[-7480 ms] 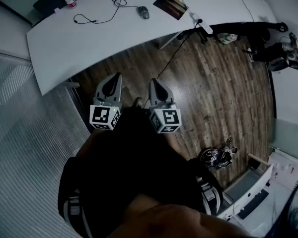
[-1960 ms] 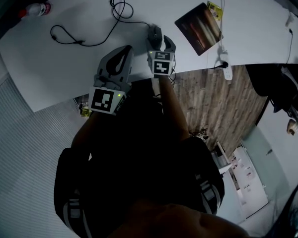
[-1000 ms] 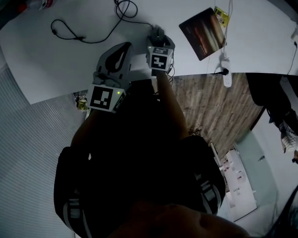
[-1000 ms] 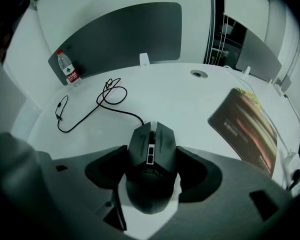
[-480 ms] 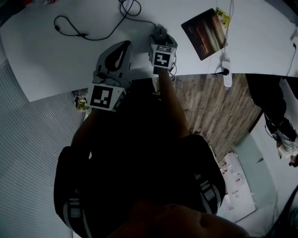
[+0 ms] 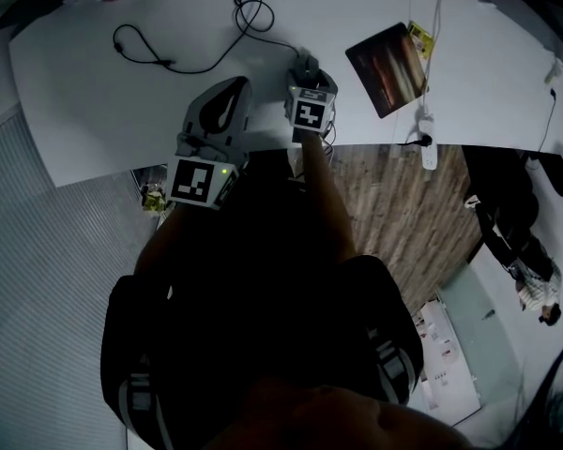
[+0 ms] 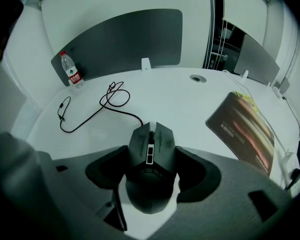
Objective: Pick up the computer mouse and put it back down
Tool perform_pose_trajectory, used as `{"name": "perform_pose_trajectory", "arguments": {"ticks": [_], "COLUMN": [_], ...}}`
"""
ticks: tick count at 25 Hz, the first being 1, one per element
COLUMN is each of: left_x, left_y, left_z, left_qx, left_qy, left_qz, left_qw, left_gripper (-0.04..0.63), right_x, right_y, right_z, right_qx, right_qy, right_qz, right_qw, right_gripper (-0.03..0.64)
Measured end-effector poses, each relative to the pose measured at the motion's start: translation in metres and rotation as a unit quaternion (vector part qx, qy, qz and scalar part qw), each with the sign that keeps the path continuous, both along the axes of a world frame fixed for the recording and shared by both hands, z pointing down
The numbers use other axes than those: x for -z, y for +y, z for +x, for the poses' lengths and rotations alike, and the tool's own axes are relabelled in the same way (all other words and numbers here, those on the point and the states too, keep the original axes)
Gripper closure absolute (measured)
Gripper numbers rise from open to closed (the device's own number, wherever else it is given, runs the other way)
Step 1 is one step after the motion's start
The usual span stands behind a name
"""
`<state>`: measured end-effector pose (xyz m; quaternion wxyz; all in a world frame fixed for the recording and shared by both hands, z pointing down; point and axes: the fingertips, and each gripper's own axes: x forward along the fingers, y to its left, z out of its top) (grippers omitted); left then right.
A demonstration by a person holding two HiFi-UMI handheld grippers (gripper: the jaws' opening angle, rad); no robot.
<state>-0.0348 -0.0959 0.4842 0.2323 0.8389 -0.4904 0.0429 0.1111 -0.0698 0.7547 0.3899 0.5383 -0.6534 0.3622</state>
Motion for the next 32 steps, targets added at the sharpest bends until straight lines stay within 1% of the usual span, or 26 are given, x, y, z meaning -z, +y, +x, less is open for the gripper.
{"name": "perform_pose_trajectory", "arguments": {"ticks": [4,14,26,32], "left_x": [0.013,0.039,0.087,0.110], "left_y": [-0.001,0.009,0.028,0.036], "left_z": [-0.001,0.002,-0.001,0.000], "left_qx": [0.005,0.006,0.010,0.006], "left_qy": [0.003,0.005,0.001,0.003], "left_qz": [0.017,0.043,0.094,0.118], "left_qw": [0.9998,0.9990,0.9956,0.9930], "left_gripper": [0.589,0.589,0.589,0.589], "right_x": [0.011,0.046,0.109,0.148], "right_y": [-0.002,-0.005,-0.011,-0.012], "right_z": [-0.001,0.002,0.013,0.018], "right_qx": [-0.003,-0.001,-0.004,-0.018], "right_qy": [-0.007,-0.012,-0.008,-0.022], "right_qz": [0.014,0.049,0.116,0.151], "right_qw": [1.000,0.999,0.993,0.988], "right_gripper": [0.328,0.327,0.328,0.327]}}
